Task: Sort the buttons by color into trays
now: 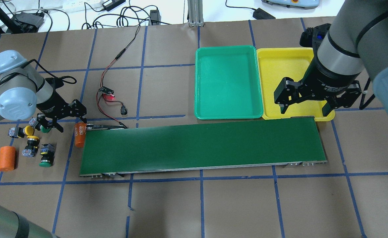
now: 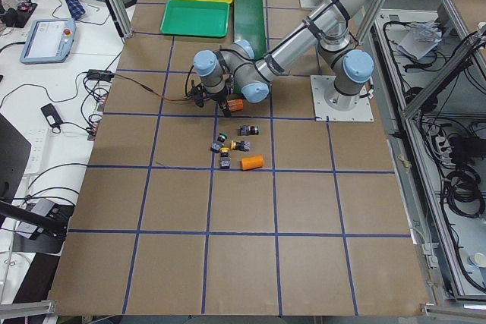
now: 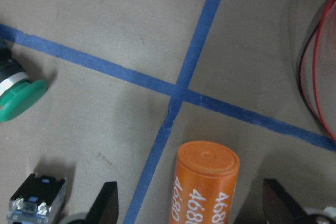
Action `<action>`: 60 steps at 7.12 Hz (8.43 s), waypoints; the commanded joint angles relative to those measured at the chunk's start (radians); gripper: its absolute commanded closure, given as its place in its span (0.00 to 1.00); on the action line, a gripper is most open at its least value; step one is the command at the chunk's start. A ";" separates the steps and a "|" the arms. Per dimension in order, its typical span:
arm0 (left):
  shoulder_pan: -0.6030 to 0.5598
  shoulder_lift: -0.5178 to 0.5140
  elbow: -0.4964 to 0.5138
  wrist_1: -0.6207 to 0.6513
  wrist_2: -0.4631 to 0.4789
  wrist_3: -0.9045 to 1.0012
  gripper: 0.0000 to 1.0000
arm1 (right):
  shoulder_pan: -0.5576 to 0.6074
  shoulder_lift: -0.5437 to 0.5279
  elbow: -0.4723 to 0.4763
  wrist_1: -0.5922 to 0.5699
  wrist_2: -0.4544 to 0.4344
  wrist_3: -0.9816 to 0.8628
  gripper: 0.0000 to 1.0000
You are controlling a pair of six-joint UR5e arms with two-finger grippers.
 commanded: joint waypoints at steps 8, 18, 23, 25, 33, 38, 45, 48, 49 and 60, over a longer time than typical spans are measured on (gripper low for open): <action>-0.012 -0.040 0.008 -0.018 -0.023 0.014 0.33 | 0.000 0.001 0.002 0.009 -0.002 0.001 0.00; -0.093 0.166 0.069 -0.242 -0.010 0.025 0.73 | 0.000 -0.003 0.002 0.011 -0.002 0.003 0.00; -0.469 0.232 -0.040 -0.220 -0.114 -0.976 1.00 | 0.000 0.000 0.004 0.011 -0.005 0.003 0.00; -0.579 0.204 -0.049 -0.158 -0.124 -1.234 0.88 | 0.000 -0.003 0.004 0.017 -0.002 0.004 0.00; -0.260 0.270 -0.127 -0.098 -0.082 -0.511 0.00 | -0.009 -0.002 0.010 0.010 -0.004 0.003 0.00; 0.140 0.236 -0.194 -0.037 0.080 0.208 0.00 | -0.009 -0.006 0.028 0.005 -0.004 0.001 0.00; 0.221 0.104 -0.225 0.197 0.083 0.640 0.24 | -0.009 -0.006 0.031 0.011 -0.002 0.001 0.00; 0.218 0.128 -0.236 0.177 0.094 0.614 0.96 | -0.009 -0.005 0.034 -0.003 -0.002 0.000 0.00; 0.216 0.133 -0.233 0.160 0.092 0.611 1.00 | -0.009 -0.006 0.034 0.000 -0.002 0.001 0.00; -0.362 0.277 -0.112 -0.186 -0.062 -1.059 1.00 | -0.011 -0.018 0.059 0.000 -0.002 0.003 0.00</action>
